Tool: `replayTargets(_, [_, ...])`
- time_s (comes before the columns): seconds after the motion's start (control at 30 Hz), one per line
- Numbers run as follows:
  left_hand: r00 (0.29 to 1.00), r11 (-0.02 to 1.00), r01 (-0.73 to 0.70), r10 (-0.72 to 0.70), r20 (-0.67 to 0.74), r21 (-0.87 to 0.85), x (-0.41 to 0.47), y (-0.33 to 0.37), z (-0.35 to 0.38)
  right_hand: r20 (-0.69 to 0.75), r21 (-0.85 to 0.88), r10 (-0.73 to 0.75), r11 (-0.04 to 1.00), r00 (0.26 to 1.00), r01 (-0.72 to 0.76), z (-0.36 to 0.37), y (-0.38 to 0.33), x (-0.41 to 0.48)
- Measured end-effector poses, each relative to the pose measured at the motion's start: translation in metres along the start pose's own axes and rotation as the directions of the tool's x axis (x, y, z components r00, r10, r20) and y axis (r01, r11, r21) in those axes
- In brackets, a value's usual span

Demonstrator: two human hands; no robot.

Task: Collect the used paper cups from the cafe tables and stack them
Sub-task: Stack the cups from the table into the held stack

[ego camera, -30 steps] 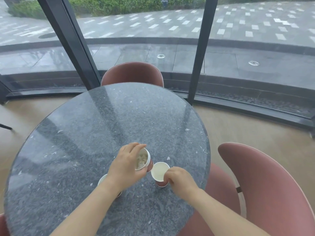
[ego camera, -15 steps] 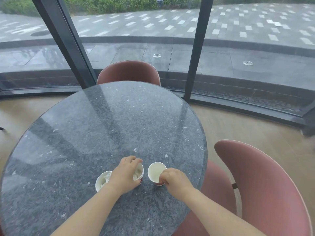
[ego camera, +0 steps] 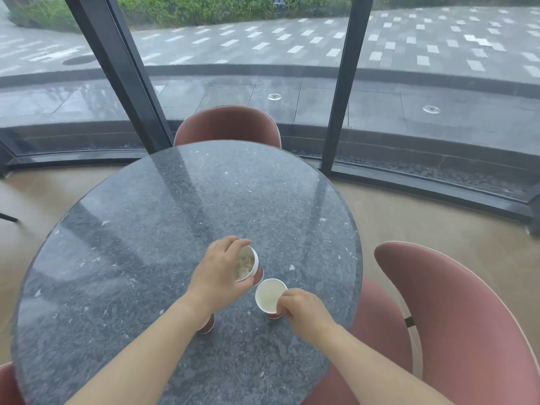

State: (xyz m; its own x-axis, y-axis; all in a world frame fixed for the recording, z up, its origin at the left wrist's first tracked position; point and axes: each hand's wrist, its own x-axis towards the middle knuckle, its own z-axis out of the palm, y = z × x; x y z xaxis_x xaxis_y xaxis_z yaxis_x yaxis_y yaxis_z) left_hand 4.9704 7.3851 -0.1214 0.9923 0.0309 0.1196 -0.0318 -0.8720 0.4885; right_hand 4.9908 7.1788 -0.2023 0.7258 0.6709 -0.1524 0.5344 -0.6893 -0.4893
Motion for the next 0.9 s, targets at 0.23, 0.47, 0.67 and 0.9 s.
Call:
replayTargets(0.23, [0.989,0.991,-0.125,0.128,0.078,-0.04,-0.003,0.031,-0.003,-0.114,0.038,0.015,0.999,0.993,-0.011,-0.015,0.011,-0.006])
replayTargets(0.47, [0.957,0.985,-0.169,0.154,0.246,0.039,-0.007,0.029,0.028,-0.178,0.023,0.046,0.999,0.983,-0.042,-0.034,0.023,-0.027])
replayTargets(0.67, [0.927,0.993,-0.114,0.092,0.363,0.04,-0.015,0.018,0.065,-0.139,0.027,0.017,1.0,0.99,-0.014,-0.037,0.016,-0.035])
replayTargets(0.9, [0.934,0.995,-0.06,0.028,0.357,0.078,-0.03,-0.009,0.058,-0.048,-0.068,-0.074,0.995,0.996,0.071,-0.017,0.007,-0.022])
